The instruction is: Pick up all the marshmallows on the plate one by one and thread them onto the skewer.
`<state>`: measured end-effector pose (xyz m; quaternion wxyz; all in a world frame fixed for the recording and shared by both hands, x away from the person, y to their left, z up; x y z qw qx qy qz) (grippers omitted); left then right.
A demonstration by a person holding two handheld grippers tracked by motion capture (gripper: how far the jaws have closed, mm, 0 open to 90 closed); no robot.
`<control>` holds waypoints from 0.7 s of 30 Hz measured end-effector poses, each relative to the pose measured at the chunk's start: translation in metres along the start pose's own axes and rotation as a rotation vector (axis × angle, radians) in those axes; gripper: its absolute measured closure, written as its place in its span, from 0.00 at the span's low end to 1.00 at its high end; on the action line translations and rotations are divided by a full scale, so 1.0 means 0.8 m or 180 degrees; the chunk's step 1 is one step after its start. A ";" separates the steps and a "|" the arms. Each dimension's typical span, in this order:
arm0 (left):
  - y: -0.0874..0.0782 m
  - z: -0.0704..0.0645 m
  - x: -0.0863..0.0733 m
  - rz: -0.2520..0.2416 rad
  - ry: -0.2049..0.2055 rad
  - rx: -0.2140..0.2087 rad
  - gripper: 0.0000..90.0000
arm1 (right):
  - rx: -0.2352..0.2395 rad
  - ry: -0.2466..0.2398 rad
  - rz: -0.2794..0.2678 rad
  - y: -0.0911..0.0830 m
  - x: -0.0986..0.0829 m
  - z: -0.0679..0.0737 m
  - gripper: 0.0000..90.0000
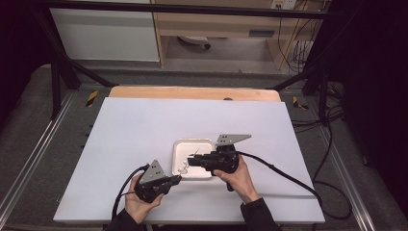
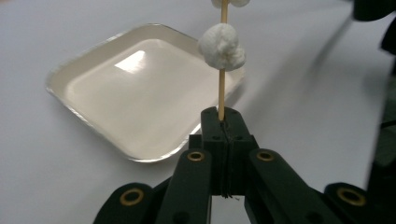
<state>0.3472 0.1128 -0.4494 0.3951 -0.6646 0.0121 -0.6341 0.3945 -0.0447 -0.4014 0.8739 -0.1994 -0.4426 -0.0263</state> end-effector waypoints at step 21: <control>-0.001 0.007 -0.002 -0.0037 -0.0180 -0.0051 0.99 | -0.0470 -0.0246 -0.0312 -0.032 0.021 -0.007 0.45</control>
Point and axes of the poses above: each handheld gripper's, and its own axes: y roughly forward along the jaws, x roughly out of its top, z roughly to its left, the point moved 6 cm from there along y, roughly forward along the jaws, and after that the axes turned 10 degrees about y, right-handed, at the moved point
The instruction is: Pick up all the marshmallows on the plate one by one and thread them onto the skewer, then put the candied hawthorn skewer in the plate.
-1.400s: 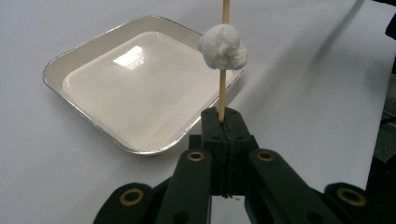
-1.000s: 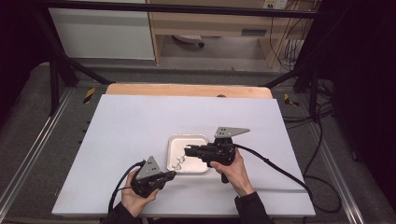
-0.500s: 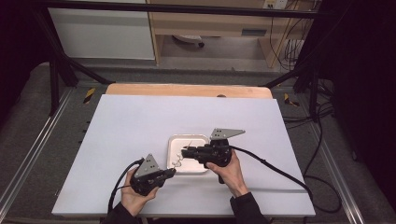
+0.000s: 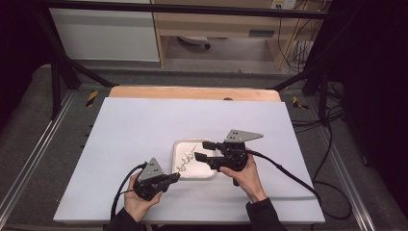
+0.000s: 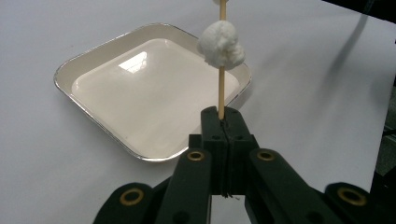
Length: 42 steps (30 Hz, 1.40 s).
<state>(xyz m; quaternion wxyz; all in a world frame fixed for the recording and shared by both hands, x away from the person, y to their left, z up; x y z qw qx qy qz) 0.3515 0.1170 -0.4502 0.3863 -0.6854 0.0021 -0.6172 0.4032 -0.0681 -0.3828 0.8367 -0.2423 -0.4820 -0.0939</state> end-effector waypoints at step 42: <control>-0.007 0.037 0.008 0.0314 -0.0307 0.0016 0.99 | -0.1115 -0.0083 0.0588 -0.106 -0.102 -0.121 0.01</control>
Point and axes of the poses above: each handheld gripper's, and its own axes: y roughly forward along the jaws, x roughly out of its top, z roughly to its left, the point moved 6 cm from there along y, roughly forward along the jaws, and after that the axes turned 10 degrees about y, right-handed, at the moved point
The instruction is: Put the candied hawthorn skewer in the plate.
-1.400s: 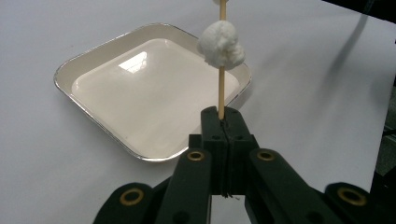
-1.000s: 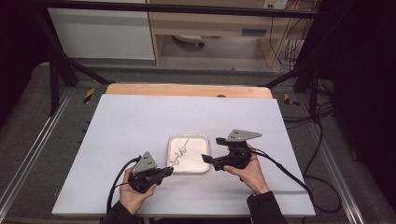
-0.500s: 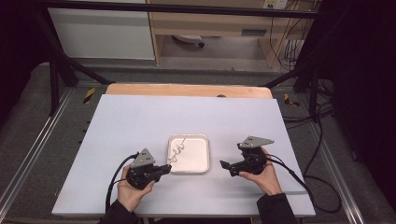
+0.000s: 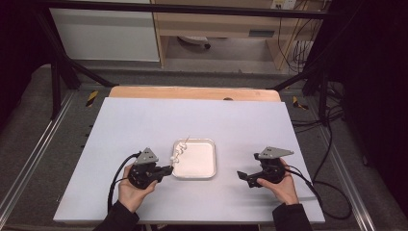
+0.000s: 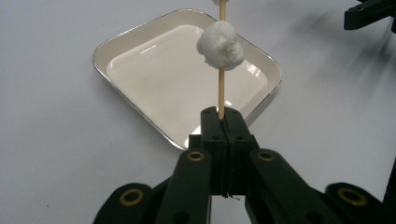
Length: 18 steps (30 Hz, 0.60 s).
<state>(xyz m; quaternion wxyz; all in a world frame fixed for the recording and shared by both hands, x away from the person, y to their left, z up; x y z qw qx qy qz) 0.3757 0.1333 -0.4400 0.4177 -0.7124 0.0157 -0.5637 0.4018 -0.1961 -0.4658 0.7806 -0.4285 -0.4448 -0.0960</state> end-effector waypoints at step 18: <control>0.035 0.009 0.029 0.0350 -0.0003 -0.0024 0.99 | -0.0066 0.0161 0.0005 -0.019 -0.032 -0.026 0.01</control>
Point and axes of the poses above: each handheld gripper's, and its own axes: y roughly forward along the jaws, x roughly out of its top, z roughly to its left, the point moved 6 cm from there along y, roughly forward along the jaws, and after that the axes turned 10 degrees about y, right-handed, at the moved point
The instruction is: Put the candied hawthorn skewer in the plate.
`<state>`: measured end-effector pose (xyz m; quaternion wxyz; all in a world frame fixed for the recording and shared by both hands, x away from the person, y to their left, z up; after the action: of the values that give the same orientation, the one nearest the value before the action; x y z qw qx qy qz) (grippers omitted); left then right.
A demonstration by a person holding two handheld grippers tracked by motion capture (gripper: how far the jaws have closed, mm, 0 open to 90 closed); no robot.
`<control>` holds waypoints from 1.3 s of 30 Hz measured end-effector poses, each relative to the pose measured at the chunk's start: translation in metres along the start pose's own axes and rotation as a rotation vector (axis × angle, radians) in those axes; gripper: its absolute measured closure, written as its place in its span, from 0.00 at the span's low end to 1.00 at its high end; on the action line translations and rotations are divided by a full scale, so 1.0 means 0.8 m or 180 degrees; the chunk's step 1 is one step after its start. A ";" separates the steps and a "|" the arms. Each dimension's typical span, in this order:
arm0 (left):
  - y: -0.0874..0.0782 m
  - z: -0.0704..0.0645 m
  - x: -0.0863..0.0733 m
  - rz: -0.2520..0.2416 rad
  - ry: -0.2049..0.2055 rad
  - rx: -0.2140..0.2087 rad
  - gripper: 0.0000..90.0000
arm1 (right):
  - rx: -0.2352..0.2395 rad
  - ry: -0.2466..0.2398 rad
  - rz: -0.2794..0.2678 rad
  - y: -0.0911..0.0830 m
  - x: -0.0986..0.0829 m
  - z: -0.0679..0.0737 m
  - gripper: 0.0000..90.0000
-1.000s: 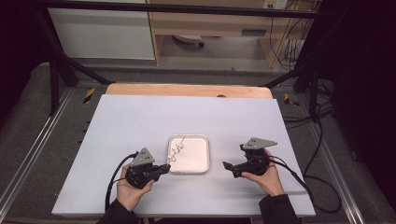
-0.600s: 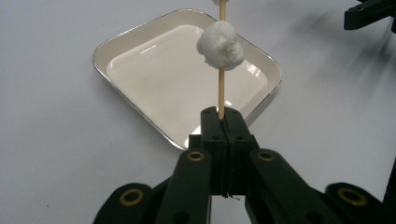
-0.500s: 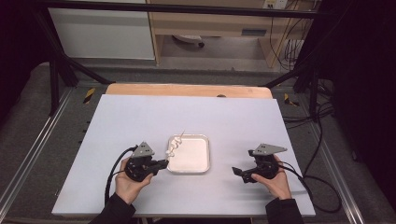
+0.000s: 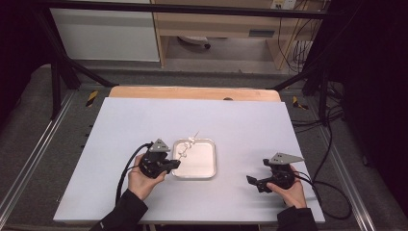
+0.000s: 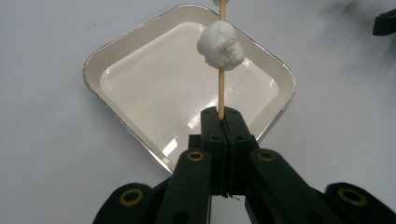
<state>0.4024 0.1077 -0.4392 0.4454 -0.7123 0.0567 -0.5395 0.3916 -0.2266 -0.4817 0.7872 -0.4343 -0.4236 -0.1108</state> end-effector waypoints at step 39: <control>0.057 0.003 -0.014 0.0762 0.0107 0.0191 0.98 | -0.0038 0.0025 -0.0007 -0.004 -0.003 -0.005 0.01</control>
<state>0.4177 0.0880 -0.4795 0.5267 -0.6776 0.1326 -0.4958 0.3901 -0.2322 -0.4826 0.7862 -0.4380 -0.4203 -0.1159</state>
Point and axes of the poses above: each handheld gripper's, and its own axes: y roughly forward along the jaws, x roughly out of its top, z roughly to its left, the point moved 6 cm from there along y, roughly forward along the jaws, and after that the axes turned 10 degrees about y, right-handed, at the moved point
